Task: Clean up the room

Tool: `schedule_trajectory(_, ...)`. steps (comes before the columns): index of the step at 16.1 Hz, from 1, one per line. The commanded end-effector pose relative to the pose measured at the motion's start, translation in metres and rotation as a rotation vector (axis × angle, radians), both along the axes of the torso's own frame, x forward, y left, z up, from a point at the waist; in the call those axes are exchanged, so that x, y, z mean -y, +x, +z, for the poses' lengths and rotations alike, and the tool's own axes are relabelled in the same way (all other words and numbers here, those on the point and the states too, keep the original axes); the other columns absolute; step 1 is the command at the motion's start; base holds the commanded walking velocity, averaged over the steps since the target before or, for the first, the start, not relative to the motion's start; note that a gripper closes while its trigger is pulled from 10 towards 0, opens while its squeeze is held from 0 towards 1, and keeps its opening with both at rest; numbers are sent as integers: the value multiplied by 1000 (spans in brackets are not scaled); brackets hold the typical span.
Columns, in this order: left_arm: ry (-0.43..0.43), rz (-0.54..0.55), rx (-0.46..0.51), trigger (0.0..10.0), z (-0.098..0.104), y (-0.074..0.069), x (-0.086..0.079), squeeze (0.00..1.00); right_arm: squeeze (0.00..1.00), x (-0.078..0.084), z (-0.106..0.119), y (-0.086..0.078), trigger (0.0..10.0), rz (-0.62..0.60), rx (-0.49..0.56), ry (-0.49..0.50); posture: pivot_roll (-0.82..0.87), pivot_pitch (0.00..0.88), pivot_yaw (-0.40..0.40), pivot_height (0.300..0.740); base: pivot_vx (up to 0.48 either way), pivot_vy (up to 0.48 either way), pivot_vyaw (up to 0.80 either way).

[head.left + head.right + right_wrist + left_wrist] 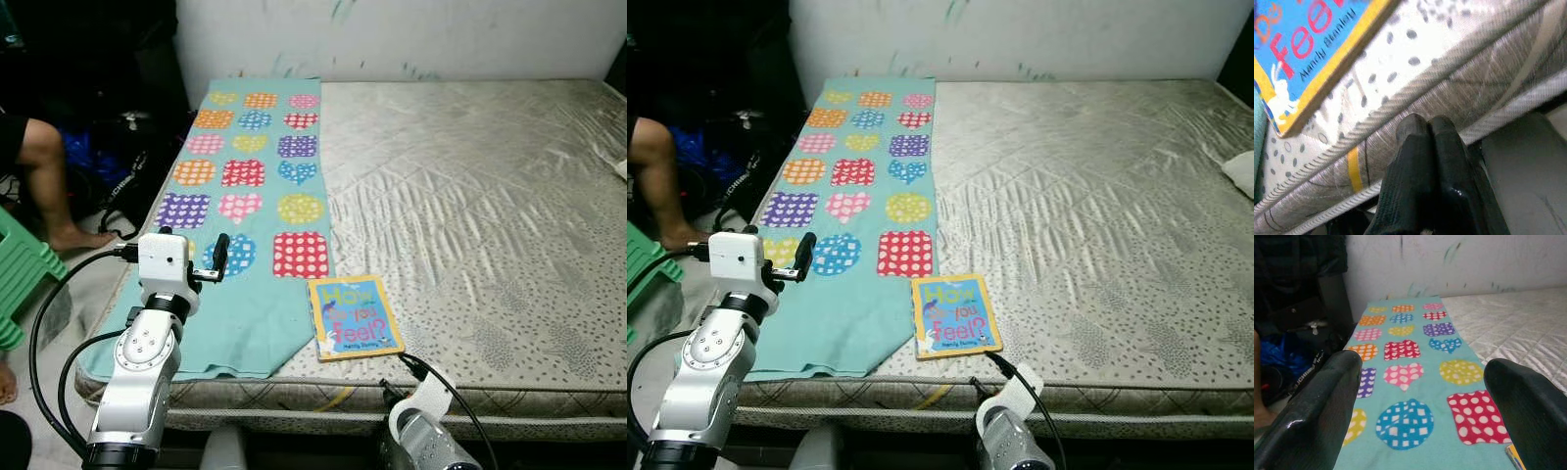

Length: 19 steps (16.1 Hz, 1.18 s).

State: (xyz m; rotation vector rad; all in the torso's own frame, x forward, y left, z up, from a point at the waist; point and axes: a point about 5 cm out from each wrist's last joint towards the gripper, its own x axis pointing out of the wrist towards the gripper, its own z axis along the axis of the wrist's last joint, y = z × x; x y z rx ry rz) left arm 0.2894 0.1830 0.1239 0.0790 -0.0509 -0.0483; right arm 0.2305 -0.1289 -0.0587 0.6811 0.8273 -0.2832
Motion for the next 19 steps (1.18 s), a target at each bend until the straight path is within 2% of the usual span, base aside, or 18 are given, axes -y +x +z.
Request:
schedule_trajectory(1,-8,-4,0,10000,1,1,0,0,0,-5,189,120,10000,284,953,-611,-36,0,78,630,0,0,0)
schedule_trajectory(3,-8,-4,0,10000,1,1,0,0,0,-5,189,120,10000,284,953,-611,-36,0,78,630,0,0,0)
schedule_trajectory(4,32,55,86,10000,16,10,-7,0,0,-6,221,125,10000,266,1072,-622,-64,0,0,635,0,0,0)
schedule_trajectory(5,58,115,179,10000,33,19,-13,0,0,-8,261,125,10000,253,1220,-626,-67,0,0,635,0,0,0)
schedule_trajectory(6,62,129,196,10000,36,20,-14,0,0,-7,270,123,10000,249,1257,-630,-70,0,0,635,0,0,0)
schedule_trajectory(9,69,124,203,10000,37,20,-11,0,0,-5,278,121,10000,240,1284,-647,-78,0,0,655,0,0,0)
schedule_trajectory(15,66,114,197,10000,27,14,-5,0,0,0,263,113,10000,247,1225,-644,-82,0,0,710,0,0,0)
schedule_trajectory(19,71,108,199,10000,27,15,-4,0,0,-1,265,113,10000,247,1225,-646,-82,0,0,740,0,0,0)
